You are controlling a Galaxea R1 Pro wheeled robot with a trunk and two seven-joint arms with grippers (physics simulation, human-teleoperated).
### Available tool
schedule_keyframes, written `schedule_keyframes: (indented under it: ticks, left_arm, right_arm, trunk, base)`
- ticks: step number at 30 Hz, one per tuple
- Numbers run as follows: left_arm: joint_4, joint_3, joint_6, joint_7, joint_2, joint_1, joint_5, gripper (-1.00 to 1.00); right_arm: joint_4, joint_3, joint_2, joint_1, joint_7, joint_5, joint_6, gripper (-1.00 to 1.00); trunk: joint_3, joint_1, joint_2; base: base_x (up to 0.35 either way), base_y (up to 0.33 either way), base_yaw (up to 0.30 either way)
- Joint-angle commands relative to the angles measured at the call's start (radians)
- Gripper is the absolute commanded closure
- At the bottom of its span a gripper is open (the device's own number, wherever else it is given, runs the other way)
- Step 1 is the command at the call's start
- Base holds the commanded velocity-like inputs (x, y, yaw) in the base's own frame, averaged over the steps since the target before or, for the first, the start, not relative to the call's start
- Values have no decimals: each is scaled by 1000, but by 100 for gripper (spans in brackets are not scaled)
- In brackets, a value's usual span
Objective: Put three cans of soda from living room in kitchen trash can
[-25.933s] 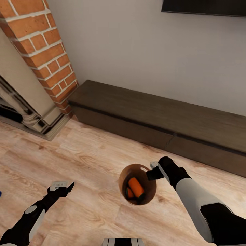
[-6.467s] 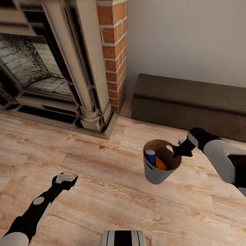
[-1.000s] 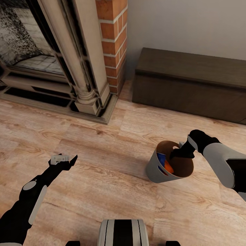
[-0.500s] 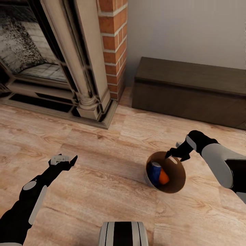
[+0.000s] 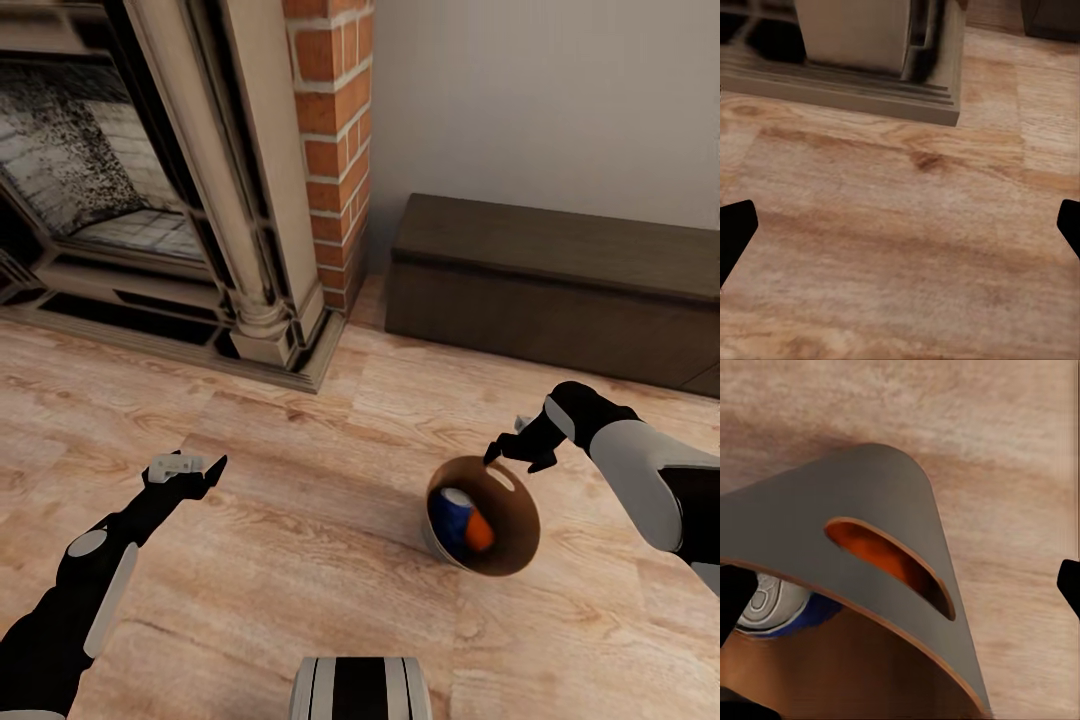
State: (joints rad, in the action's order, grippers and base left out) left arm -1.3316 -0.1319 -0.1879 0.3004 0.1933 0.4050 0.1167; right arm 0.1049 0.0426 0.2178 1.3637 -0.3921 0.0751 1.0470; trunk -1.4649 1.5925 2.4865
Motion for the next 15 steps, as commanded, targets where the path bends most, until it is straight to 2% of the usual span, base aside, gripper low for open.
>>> schedule_keyframes:
  ticks: [1, 15]
  left_arm:
    - [0, 0, 0, 0, 0, 0, 0, -100]
    - [0, 0, -1, -3, 0, 0, 0, -100]
  right_arm:
    - [1, -3, 0, 0, 2, -3, 0, -100]
    - [1, -3, 0, -5, 12, -1, 0, -100]
  trunk:
    - [3, -4, -7]
    - [47, -58, -105]
  base:
    - [0, 0, 0]
    - [0, 0, 0]
